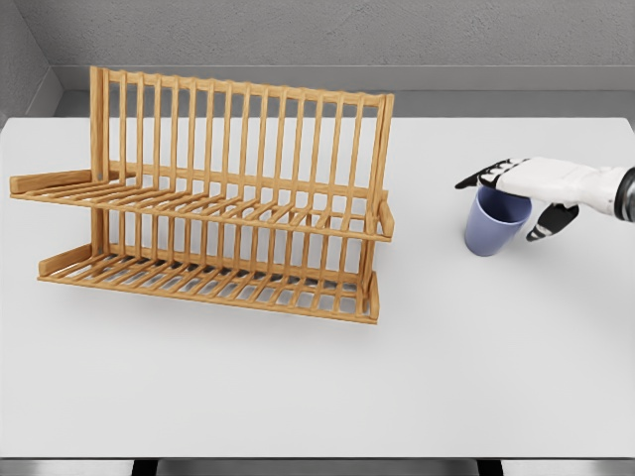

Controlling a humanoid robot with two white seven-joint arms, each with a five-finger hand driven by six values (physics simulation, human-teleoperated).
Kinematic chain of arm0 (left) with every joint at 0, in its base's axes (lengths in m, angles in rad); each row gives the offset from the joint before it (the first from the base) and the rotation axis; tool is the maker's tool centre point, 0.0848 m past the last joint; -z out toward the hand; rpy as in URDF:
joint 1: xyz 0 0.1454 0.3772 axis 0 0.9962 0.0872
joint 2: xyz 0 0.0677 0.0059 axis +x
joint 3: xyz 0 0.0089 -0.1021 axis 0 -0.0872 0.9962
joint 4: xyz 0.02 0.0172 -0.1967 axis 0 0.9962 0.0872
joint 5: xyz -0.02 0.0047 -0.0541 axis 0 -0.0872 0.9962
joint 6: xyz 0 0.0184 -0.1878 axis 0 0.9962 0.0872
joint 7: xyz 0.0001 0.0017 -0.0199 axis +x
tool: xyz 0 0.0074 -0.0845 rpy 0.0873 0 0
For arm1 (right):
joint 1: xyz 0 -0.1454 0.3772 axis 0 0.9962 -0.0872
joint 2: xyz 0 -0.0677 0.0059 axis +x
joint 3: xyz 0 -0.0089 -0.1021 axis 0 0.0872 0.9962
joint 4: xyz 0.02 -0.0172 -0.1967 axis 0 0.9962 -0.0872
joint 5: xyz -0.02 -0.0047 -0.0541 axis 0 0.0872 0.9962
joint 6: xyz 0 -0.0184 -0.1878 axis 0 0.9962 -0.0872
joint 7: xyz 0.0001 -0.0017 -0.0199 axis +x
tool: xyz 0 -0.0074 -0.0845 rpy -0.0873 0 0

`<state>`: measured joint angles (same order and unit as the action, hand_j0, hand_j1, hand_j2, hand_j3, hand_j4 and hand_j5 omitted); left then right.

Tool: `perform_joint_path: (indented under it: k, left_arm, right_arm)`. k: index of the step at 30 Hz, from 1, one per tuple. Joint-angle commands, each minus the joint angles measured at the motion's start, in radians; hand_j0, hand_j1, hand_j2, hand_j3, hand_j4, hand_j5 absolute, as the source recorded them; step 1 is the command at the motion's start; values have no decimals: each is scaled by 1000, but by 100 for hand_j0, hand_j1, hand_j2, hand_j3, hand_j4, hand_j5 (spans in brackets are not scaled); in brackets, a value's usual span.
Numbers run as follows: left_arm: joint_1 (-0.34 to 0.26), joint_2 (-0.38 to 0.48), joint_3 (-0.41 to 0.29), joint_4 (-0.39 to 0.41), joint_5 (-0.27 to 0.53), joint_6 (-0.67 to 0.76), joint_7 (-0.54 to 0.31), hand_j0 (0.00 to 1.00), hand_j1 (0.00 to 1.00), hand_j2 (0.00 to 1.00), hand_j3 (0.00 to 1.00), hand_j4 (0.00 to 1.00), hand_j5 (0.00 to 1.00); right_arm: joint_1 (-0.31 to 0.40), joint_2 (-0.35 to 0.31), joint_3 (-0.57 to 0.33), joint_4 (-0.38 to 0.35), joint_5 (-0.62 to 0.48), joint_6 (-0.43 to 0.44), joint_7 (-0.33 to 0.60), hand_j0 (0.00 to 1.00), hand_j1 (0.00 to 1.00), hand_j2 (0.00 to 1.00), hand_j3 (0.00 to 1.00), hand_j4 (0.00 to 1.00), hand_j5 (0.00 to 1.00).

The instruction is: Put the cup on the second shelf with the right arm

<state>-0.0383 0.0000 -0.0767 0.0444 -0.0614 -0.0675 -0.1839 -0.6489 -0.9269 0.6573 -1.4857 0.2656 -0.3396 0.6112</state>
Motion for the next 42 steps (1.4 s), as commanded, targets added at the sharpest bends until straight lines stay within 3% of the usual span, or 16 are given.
perform_joint_path:
  k: [1,8,24,34,42]
  left_arm:
    - [-2,0,0,0,0,0,0,100,100,100,100,100,100]
    - [0,0,0,0,0,0,0,100,100,100,100,100,100]
    - [0,0,0,0,0,0,0,100,100,100,100,100,100]
    - [0,0,0,0,0,0,0,100,100,100,100,100,100]
    - [0,0,0,0,0,0,0,100,100,100,100,100,100]
  right_arm:
    - [0,-1,1,1,-3,2,0,83,83,83,83,83,83]
    - [2,-1,1,-2,-3,2,0,67,67,67,67,67,67]
    - [-8,-4,-7,-19,-3,2,0,61,61,61,61,61,61]
    - [-40,-35,-16,-71,-6,2,0,61,61,61,61,61,61]
    - [-40,-72,-87,-134,-6,2,0,61,61,61,61,61,61]
